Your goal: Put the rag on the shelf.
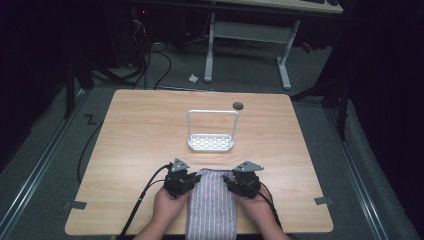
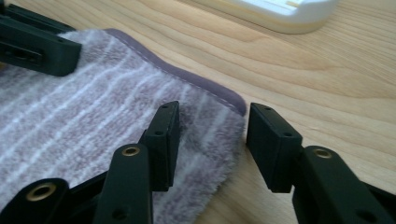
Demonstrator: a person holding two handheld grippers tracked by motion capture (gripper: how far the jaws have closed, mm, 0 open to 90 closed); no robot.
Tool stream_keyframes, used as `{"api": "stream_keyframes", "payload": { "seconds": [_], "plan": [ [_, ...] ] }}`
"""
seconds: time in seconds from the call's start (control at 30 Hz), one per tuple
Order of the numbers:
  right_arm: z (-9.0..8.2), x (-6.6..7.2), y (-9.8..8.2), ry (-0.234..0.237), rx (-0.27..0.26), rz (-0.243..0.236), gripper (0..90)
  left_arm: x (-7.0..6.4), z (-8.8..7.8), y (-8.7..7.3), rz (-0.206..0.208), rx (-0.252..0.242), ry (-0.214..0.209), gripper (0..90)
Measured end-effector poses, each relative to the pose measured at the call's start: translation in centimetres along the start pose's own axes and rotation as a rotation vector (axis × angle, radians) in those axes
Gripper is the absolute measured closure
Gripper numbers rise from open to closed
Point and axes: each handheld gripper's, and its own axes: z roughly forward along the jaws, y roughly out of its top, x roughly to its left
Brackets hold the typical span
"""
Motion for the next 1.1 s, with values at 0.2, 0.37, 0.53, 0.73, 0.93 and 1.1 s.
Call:
{"api": "stream_keyframes", "payload": {
  "seconds": [0.2,0.37,0.53,0.73,0.93,1.1],
  "plan": [
    [0.1,0.2,0.0,0.047,-0.004,0.004,77.3,-0.2,0.0,-0.1,0.011,-0.002,0.01,78.7],
    [0.2,0.6,0.0,0.053,-0.005,-0.026,82.5,-0.3,-0.1,-0.1,0.016,-0.002,0.021,79.2],
    [0.0,0.8,0.0,0.052,-0.027,-0.058,83.8,-0.1,-0.2,-0.1,0.007,-0.011,0.01,79.7],
    [-0.6,1.4,0.2,0.054,-0.08,-0.071,83.5,-0.2,-0.6,-0.3,0.02,-0.058,-0.015,79.8],
    [-0.5,2.2,0.2,0.053,-0.114,-0.103,84.0,-0.3,-0.8,-0.5,0.032,-0.083,-0.02,79.9],
    [-1.0,2.6,-0.3,0.041,-0.157,-0.141,83.8,-0.3,-0.9,-0.5,0.042,-0.084,-0.036,80.0]
  ]
}}
